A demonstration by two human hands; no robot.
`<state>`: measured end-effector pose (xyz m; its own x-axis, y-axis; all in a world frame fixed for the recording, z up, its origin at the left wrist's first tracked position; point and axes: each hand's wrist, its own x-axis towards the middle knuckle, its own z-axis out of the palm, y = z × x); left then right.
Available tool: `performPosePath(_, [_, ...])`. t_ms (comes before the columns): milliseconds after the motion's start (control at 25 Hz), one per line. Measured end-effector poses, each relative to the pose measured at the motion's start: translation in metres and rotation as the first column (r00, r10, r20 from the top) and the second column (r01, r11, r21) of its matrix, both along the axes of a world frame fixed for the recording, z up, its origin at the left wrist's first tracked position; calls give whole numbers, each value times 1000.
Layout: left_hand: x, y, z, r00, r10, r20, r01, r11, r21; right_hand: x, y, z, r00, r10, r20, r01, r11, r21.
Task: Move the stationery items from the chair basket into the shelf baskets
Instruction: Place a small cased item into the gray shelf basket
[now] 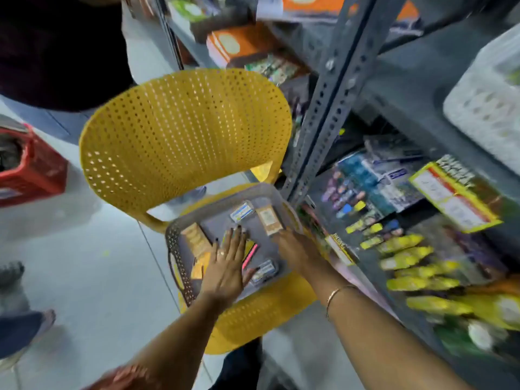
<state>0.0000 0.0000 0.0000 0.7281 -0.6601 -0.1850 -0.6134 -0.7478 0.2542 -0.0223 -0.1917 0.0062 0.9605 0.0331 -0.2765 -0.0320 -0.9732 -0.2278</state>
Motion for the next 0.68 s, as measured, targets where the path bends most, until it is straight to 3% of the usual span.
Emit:
performPosePath(120, [-26,19,-61,998,-42,-55,48,992,114,-1,14,-57,955,133,-266,-139,990,-4])
performPosePath(240, [-41,34,-93,992,-65,-112,86,978,188,7,22,-75,909,214,-358,-238,971,-24])
performPosePath(480, [-39,33,-96,987,-44,-152,74,978,197,13,34,-81,883,317,-346,-342,940,-12])
performPosePath(680, [-40,34,-97,984,-39,-174,79,970,230,8,36,-87,913,296,-280,-318,947,-36])
